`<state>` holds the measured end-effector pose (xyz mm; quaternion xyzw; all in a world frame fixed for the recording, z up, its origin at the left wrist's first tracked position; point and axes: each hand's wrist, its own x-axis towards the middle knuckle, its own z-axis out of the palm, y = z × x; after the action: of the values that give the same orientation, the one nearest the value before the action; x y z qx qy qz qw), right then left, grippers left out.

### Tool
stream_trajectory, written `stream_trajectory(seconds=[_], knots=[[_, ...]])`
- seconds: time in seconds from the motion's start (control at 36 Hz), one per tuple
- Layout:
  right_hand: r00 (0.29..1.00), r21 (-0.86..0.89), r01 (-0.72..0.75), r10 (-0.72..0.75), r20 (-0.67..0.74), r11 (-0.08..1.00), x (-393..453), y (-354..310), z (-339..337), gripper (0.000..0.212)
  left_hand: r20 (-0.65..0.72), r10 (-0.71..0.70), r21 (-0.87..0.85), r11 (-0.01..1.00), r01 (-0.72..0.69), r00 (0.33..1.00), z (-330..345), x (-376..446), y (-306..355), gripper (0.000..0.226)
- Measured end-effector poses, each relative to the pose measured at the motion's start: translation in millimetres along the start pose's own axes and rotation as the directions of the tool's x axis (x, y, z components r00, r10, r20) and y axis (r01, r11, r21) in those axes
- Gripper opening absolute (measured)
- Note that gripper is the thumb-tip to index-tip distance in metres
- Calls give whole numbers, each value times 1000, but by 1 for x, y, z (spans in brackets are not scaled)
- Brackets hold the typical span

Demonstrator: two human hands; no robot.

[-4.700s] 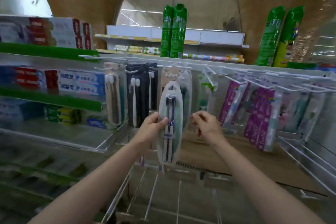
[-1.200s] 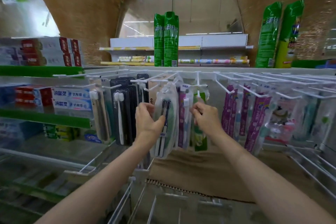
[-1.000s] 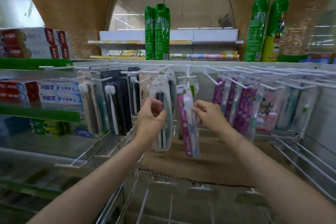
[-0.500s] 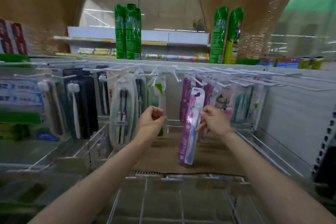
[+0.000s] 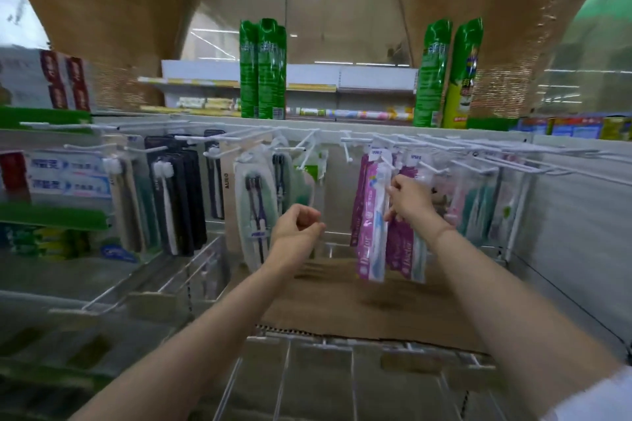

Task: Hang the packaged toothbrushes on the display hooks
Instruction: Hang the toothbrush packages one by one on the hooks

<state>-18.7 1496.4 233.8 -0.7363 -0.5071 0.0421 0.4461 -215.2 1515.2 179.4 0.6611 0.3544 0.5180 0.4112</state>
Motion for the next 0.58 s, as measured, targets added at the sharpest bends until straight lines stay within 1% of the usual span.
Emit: stream_trajectory(seconds=[0.06,0.14,0.22,0.28,0.33,0.36,0.42,0.47,0.53,0.58], knots=[[999,-83,-26,24,-22,996,10,-6,4,34,-26,-8,5,1000,8,1000,-6,2,-2,19],[999,-281,-32,28,-17,959,16,-16,3,25,-37,-8,-15,1000,8,999,-16,3,-2,18],[998,-326,-63,61,-16,943,25,-15,5,27,-64,-14,9,1000,15,998,-29,7,-4,21],[995,-326,-94,80,-56,941,34,-11,11,27,-88,-14,17,1000,15,996,-38,9,-6,22],[991,-311,-104,74,-109,945,38,-8,20,28,-94,-12,14,1000,14,995,-49,10,-8,23],[991,-309,-99,67,-113,946,38,-7,25,30,-98,-15,8,1000,16,995,-54,11,-9,23],[997,-301,-50,30,-70,952,33,-7,37,36,-120,-10,25,1000,13,993,-64,13,-13,22],[1000,-271,30,-30,2,962,22,-10,49,37,-136,-17,31,999,21,991,-74,15,-17,20],[990,-187,115,-98,99,976,8,-19,62,42,-162,-17,36,999,23,987,-83,17,-20,20],[962,-77,171,-149,229,982,-12,-36,74,42,-189,-4,46,999,12,982,-93,19,-24,20]])
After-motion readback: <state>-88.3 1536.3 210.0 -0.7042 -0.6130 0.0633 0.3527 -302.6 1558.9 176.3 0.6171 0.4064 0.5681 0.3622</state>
